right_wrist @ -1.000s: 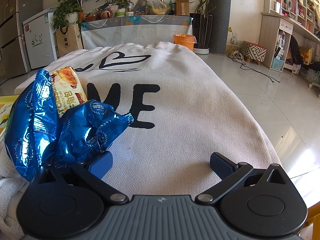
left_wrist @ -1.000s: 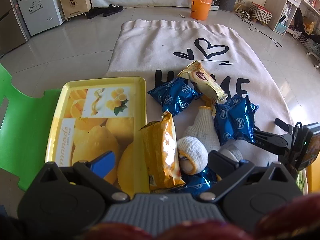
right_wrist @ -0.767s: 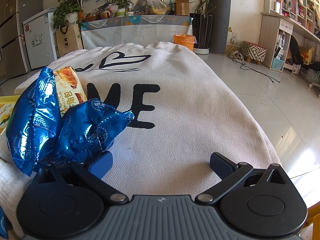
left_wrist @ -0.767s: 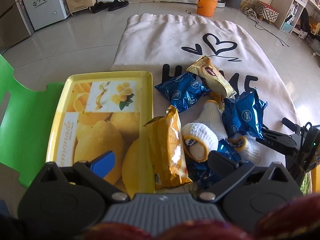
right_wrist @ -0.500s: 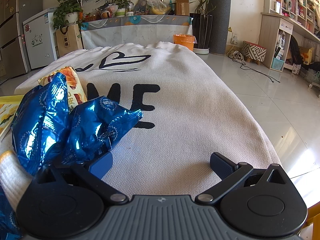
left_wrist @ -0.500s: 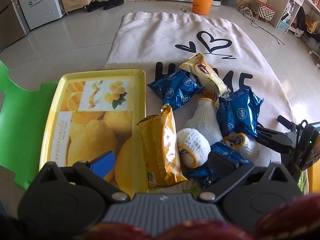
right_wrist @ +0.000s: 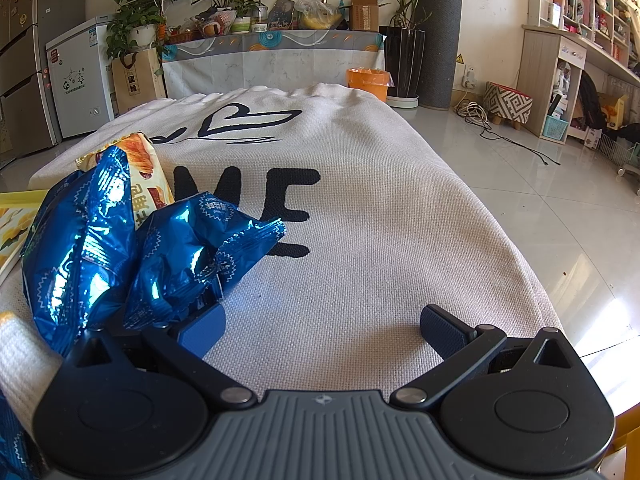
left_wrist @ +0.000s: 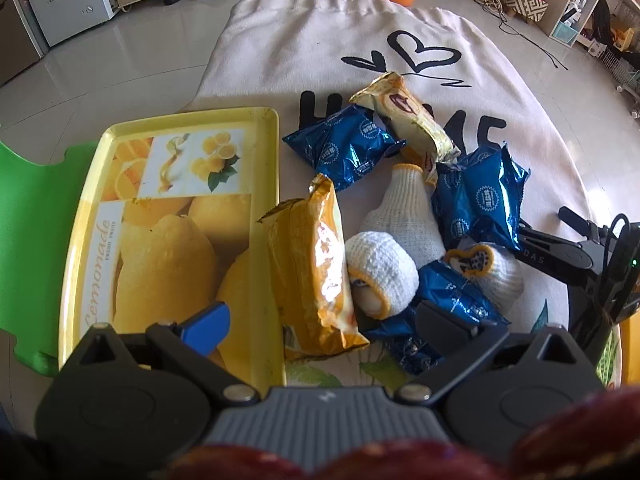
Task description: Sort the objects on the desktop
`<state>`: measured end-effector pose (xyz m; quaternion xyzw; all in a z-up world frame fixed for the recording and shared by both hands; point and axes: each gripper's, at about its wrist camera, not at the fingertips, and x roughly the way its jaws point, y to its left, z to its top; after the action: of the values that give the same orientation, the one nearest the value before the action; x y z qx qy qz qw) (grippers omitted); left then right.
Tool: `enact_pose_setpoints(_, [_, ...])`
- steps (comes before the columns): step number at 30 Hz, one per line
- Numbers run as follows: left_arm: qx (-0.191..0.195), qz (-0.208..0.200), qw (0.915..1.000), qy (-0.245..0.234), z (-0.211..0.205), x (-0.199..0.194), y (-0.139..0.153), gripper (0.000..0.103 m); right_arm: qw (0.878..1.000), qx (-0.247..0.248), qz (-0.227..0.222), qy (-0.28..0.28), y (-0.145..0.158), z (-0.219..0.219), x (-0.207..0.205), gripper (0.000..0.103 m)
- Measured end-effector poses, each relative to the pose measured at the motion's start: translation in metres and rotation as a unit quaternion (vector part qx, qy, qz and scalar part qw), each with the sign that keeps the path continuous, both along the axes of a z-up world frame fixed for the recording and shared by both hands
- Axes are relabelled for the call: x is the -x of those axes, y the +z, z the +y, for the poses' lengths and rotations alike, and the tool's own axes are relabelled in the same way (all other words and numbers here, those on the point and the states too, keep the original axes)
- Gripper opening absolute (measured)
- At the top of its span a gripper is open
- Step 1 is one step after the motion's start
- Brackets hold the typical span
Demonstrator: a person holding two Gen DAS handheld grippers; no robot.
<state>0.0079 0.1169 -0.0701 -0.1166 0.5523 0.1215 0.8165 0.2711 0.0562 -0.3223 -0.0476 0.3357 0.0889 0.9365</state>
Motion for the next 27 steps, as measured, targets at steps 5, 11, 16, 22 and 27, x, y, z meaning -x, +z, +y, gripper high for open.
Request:
enact_pose_setpoints(5, [-0.008, 0.008, 0.9998, -0.017, -0.003, -0.005, -0.011, 0.102, 1.0, 0.0, 0.0, 0.0, 0.0, 0.0, 0.0, 0.103])
enact_pose_setpoints(11, [0.011, 0.011, 0.9996, -0.024, -0.005, -0.014, -0.026, 0.102, 1.0, 0.0, 0.0, 0.0, 0.0, 0.0, 0.0, 0.103])
enact_pose_setpoints(16, [0.011, 0.006, 0.9998, -0.013, -0.001, -0.025, -0.036, 0.102, 1.0, 0.0, 0.0, 0.0, 0.0, 0.0, 0.0, 0.103])
enact_pose_setpoints(22, [0.011, 0.0, 0.9999, -0.013, -0.006, -0.037, -0.043, 0.103, 1.0, 0.0, 0.0, 0.0, 0.0, 0.0, 0.0, 0.103])
enact_pose_setpoints(27, [0.004, -0.017, 0.9995, -0.027, -0.015, -0.046, -0.041, 0.102, 1.0, 0.0, 0.0, -0.001, 0.0, 0.0, 0.0, 0.103])
